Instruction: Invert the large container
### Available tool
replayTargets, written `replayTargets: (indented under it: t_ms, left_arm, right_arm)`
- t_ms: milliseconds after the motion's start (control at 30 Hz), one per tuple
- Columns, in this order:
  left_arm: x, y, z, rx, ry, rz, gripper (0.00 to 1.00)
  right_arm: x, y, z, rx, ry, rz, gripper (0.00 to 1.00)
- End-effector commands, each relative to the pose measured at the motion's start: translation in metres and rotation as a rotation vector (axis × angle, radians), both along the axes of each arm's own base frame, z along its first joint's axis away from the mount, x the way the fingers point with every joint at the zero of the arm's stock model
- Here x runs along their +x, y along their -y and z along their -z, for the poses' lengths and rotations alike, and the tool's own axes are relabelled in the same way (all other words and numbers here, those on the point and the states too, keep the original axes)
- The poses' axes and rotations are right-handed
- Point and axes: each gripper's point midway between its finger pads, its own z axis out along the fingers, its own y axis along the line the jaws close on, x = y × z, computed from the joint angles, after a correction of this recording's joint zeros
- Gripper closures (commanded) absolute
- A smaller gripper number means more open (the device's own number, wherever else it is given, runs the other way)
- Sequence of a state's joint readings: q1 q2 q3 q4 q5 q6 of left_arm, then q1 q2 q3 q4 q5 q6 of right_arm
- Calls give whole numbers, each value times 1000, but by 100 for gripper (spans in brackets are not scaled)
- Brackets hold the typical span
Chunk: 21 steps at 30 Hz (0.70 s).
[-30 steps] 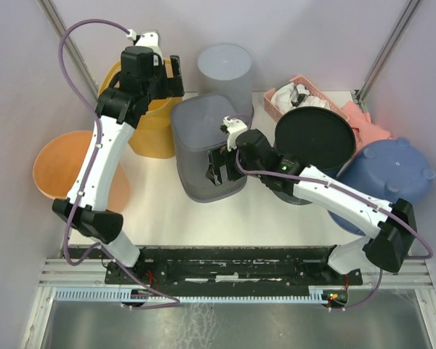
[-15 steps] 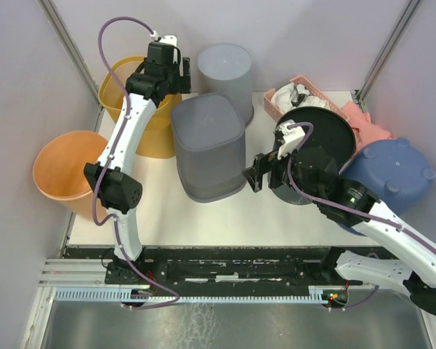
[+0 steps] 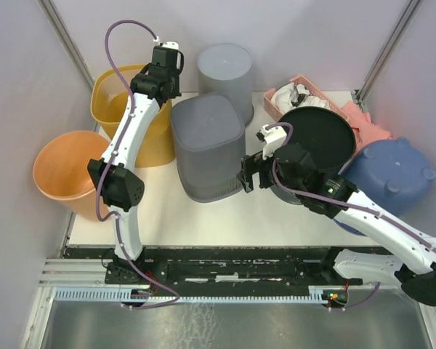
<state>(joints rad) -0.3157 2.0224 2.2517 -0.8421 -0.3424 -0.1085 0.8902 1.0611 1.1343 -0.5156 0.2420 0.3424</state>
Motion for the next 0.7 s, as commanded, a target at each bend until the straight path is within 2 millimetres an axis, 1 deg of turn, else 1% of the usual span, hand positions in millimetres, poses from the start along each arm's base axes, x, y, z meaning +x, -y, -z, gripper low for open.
replayTargets:
  t_ms: [0, 100, 167, 267, 333, 367, 467, 533, 567, 667]
  left_arm:
    - [-12, -15, -61, 8, 128, -20, 97]
    - [-38, -25, -121, -9, 252, -16, 97]
    - [-61, -30, -163, -30, 346, -1, 97]
    - [-102, -32, -228, -72, 507, 31, 97]
    - [-129, -35, -264, -91, 604, 45, 97]
    - [-146, -33, -283, -99, 653, 56, 97]
    - [-190, -39, -324, -103, 768, 49, 97]
    - [-215, -45, -343, -108, 825, 42, 97]
    - [-230, -52, -355, -121, 864, 34, 97]
    - [-260, -63, -377, -176, 950, 47, 97]
  right_arm:
    - [7, -23, 7, 14, 20, -64, 1]
    - [23, -29, 24, -23, 36, -34, 1]
    - [36, -35, 30, -46, 58, -13, 1]
    - [56, -40, 38, -82, 66, 48, 1]
    - [64, -47, 44, -95, 61, 60, 1]
    - [68, -49, 48, -97, 55, 61, 1]
    - [76, -61, 59, -84, 44, 47, 1]
    - [80, -68, 66, -85, 39, 35, 1]
    - [82, -74, 67, -73, 43, 25, 1]
    - [91, -91, 74, -48, 51, -5, 1]
